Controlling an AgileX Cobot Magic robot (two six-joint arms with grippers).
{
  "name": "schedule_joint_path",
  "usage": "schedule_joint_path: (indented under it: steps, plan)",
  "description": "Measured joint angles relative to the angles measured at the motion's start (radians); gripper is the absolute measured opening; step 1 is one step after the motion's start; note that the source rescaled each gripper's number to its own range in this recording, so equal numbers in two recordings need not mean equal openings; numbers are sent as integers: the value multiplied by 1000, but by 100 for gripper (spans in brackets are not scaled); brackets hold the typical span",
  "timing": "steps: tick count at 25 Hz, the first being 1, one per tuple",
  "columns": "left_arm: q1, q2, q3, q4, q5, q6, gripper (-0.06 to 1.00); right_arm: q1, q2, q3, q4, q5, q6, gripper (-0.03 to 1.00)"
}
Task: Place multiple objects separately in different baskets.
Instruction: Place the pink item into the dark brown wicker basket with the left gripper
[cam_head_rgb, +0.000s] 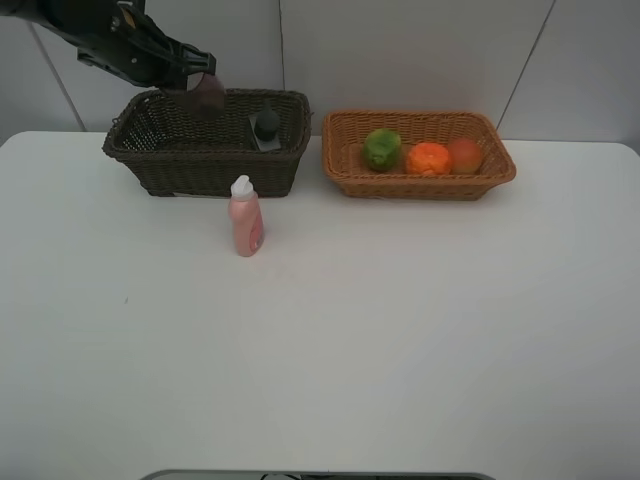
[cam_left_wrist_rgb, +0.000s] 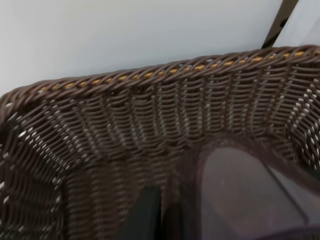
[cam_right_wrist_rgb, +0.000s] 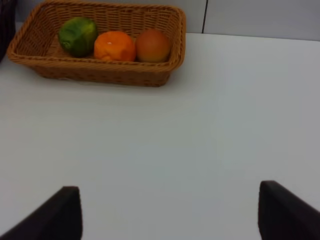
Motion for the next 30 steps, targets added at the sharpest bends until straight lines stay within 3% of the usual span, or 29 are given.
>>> schedule_joint_path:
  steps: [21, 23, 25, 30]
  plan:
    - [1, 135, -1, 0, -42, -3, 0, 0, 0, 0, 0, 0, 0, 79]
    - [1, 135, -1, 0, -43, -1, 4, 0, 0, 0, 0, 0, 0, 79]
    - [1, 135, -1, 0, -44, 20, 16, 0, 0, 0, 0, 0, 0, 79]
    - [1, 135, -1, 0, -44, 53, 87, 0, 0, 0, 0, 0, 0, 79]
